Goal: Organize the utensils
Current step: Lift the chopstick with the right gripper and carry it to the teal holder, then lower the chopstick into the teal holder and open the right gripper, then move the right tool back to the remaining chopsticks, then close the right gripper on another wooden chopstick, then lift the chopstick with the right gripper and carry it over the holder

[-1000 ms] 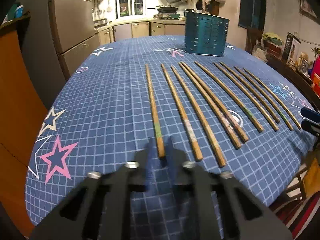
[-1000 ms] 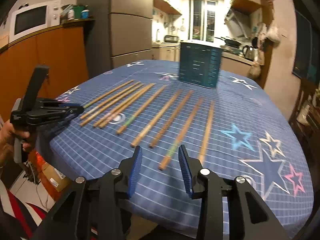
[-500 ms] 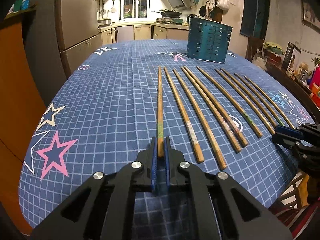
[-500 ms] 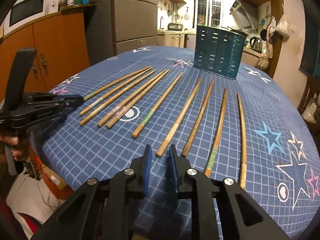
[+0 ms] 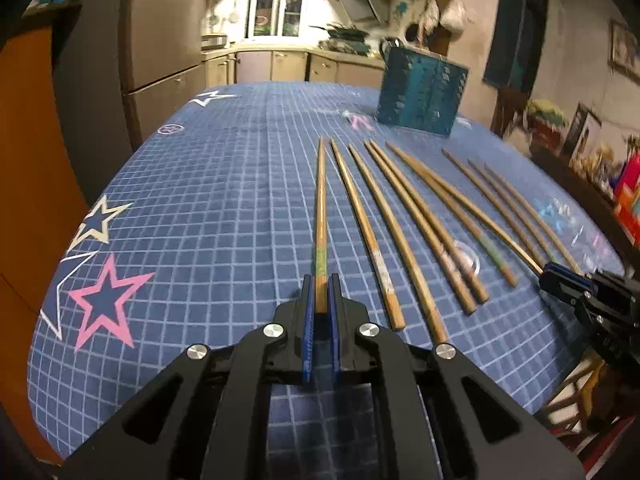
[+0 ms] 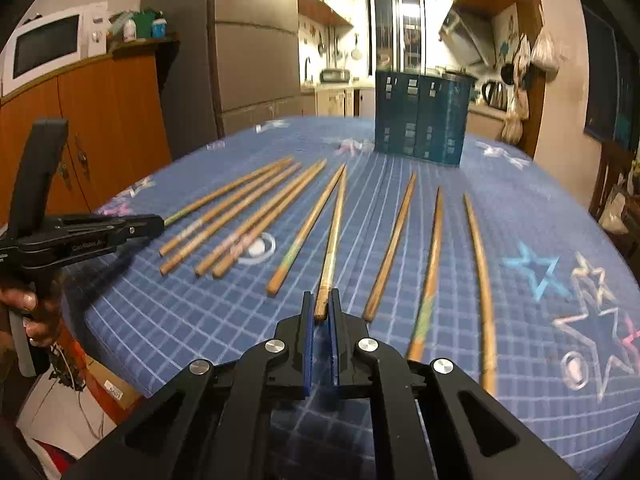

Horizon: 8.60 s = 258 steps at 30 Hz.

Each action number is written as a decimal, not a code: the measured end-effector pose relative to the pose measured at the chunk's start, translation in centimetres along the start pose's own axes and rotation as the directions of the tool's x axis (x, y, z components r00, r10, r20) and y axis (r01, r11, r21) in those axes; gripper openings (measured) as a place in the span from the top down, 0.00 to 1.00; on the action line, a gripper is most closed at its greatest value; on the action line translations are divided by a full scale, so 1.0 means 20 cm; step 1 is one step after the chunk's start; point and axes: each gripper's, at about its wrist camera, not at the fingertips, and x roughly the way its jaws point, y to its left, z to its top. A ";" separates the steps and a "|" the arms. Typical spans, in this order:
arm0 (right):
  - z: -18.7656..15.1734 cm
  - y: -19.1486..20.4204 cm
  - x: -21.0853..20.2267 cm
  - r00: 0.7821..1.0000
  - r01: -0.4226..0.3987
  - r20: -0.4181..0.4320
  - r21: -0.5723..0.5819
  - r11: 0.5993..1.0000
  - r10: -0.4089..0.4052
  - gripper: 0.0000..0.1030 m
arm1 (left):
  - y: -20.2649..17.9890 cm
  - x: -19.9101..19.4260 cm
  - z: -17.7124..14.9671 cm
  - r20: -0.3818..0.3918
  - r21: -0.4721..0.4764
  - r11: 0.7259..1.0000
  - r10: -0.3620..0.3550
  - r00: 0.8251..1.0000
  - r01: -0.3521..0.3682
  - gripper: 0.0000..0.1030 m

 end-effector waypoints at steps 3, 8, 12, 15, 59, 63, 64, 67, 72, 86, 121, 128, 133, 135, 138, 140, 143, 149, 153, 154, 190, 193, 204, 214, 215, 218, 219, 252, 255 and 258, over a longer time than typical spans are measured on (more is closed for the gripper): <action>0.07 -0.02 -0.09 0.998 0.015 0.063 -0.011 1.000 -0.015 0.93 | 0.00 -0.11 0.05 0.076 -0.005 1.000 0.024 0.997 -0.024 0.95; 0.24 -0.08 -0.27 0.981 0.033 0.192 -0.042 0.999 -0.024 0.93 | -0.02 -0.32 0.21 0.217 -0.006 0.999 0.052 0.975 -0.052 0.95; 0.40 -0.12 -0.39 0.953 0.064 0.302 -0.099 0.993 -0.031 0.93 | -0.04 -0.43 0.35 0.296 0.008 0.999 0.047 0.954 -0.052 0.95; 0.52 -0.16 -0.44 0.935 0.064 0.353 -0.125 0.990 -0.016 0.93 | -0.09 -0.49 0.44 0.341 0.021 0.998 0.046 0.939 -0.057 0.95; 1.19 -0.72 -0.30 0.923 0.157 0.370 -0.102 0.982 -0.109 0.93 | -0.73 -0.26 0.99 0.421 0.166 0.915 0.272 0.865 -0.368 0.95; 1.24 -0.73 -0.27 0.922 0.158 0.370 -0.099 0.982 -0.111 0.93 | -0.74 -0.23 1.02 0.421 0.177 0.911 0.273 0.865 -0.374 0.95; 1.25 -0.74 -0.26 0.922 0.160 0.370 -0.100 0.982 -0.112 0.93 | -0.74 -0.22 1.03 0.420 0.180 0.910 0.272 0.866 -0.374 0.95; 1.31 -0.76 -0.24 0.919 0.171 0.376 -0.100 0.980 -0.122 0.93 | -0.76 -0.19 1.06 0.424 0.195 0.904 0.273 0.864 -0.382 0.95; 1.48 -0.80 -0.23 0.905 0.170 0.409 -0.086 0.982 -0.121 0.93 | -0.78 -0.18 1.23 0.446 0.205 0.915 0.230 0.865 -0.348 0.95; 1.95 -0.90 -0.17 0.867 0.112 0.489 0.006 0.994 -0.100 0.93 | -0.91 -0.21 1.84 0.567 0.189 0.979 -0.043 0.822 -0.080 0.95; 1.69 -1.02 0.38 0.913 0.028 0.397 0.168 0.985 -0.094 0.93 | -0.83 0.26 1.81 0.684 0.157 0.988 -0.115 0.720 0.008 0.95; 1.64 -1.00 0.41 0.918 0.017 0.390 0.153 0.988 -0.076 0.70 | -0.73 0.38 1.72 0.640 0.115 0.993 -0.083 0.764 0.012 0.94; 1.61 -1.03 0.36 0.908 0.008 0.411 0.177 0.984 -0.082 0.67 | -0.63 0.33 1.67 0.628 0.088 0.996 -0.069 0.775 0.017 0.94; 1.59 -1.02 0.33 0.906 0.014 0.414 0.172 0.985 -0.085 0.67 | -0.59 0.30 1.65 0.633 0.075 0.997 -0.062 0.772 0.019 0.94; 1.55 -1.01 0.28 0.905 0.018 0.416 0.162 0.987 -0.085 0.67 | -0.52 0.21 1.60 0.641 0.052 0.998 -0.052 0.766 0.024 0.94; 1.50 -1.01 0.24 0.906 0.023 0.414 0.151 0.988 -0.085 0.67 | -0.47 0.13 1.55 0.647 0.040 0.999 -0.046 0.761 0.027 0.94; 1.41 -1.00 0.16 0.917 0.019 0.393 0.135 0.991 -0.071 0.67 | -0.40 0.00 1.45 0.636 0.021 1.000 -0.027 0.771 0.018 0.90; 1.07 -0.91 -0.02 0.957 0.006 0.290 0.050 0.999 -0.020 0.67 | -0.31 -0.23 1.09 0.515 0.062 0.995 0.034 0.857 -0.077 0.47; 0.74 -0.77 -0.12 0.983 -0.011 0.185 -0.022 1.000 0.015 0.67 | -0.28 -0.27 0.80 0.363 0.114 0.985 0.077 0.929 -0.126 0.47; 0.65 -0.72 -0.14 0.988 -0.025 0.153 -0.040 0.999 0.031 0.68 | -0.26 -0.26 0.70 0.316 0.115 0.986 0.083 0.945 -0.125 0.47; -0.01 -0.09 0.09 0.994 0.063 -0.092 -0.008 0.998 -0.063 0.81 | -0.35 0.03 -0.10 0.065 0.120 0.988 0.089 0.994 -0.096 0.76; -0.01 -0.11 0.09 0.995 0.056 -0.081 0.014 0.998 -0.054 0.81 | -0.35 0.04 -0.11 0.095 0.126 0.988 0.073 0.993 -0.084 0.80; -0.02 -0.15 0.05 0.996 0.013 -0.086 0.053 0.999 -0.009 0.93 | -0.31 0.00 -0.14 0.109 0.069 0.997 0.035 0.993 -0.043 0.95; 0.19 -0.14 -0.22 0.990 0.041 0.139 -0.055 0.998 -0.033 0.94 | -0.30 -0.32 0.06 0.275 0.042 0.993 0.095 0.957 -0.111 0.95; 0.23 -0.15 -0.24 0.986 0.045 0.165 -0.060 0.997 -0.034 0.94 | -0.31 -0.34 0.09 0.291 0.044 0.992 0.097 0.952 -0.115 0.95; 0.32 -0.17 -0.31 0.973 0.044 0.230 -0.070 0.997 -0.027 0.94 | -0.33 -0.43 0.19 0.357 0.051 0.991 0.099 0.929 -0.126 0.95; 0.35 -0.18 -0.33 0.968 0.039 0.249 -0.074 0.996 -0.020 0.94 | -0.33 -0.45 0.21 0.374 0.052 0.991 0.097 0.922 -0.125 0.95; 0.84 -0.47 -0.58 0.912 -0.092 0.398 -0.034 0.995 0.098 0.93 | -0.67 -0.55 0.71 0.542 0.117 0.976 0.093 0.835 -0.185 0.95; 0.84 -0.48 -0.60 0.914 -0.077 0.398 -0.030 0.997 0.082 0.93 | -0.68 -0.53 0.72 0.536 0.125 0.975 0.088 0.840 -0.182 0.95; 0.84 -0.49 -0.61 0.916 -0.060 0.395 -0.030 0.998 0.067 0.93 | -0.69 -0.50 0.74 0.526 0.131 0.973 0.095 0.845 -0.191 0.95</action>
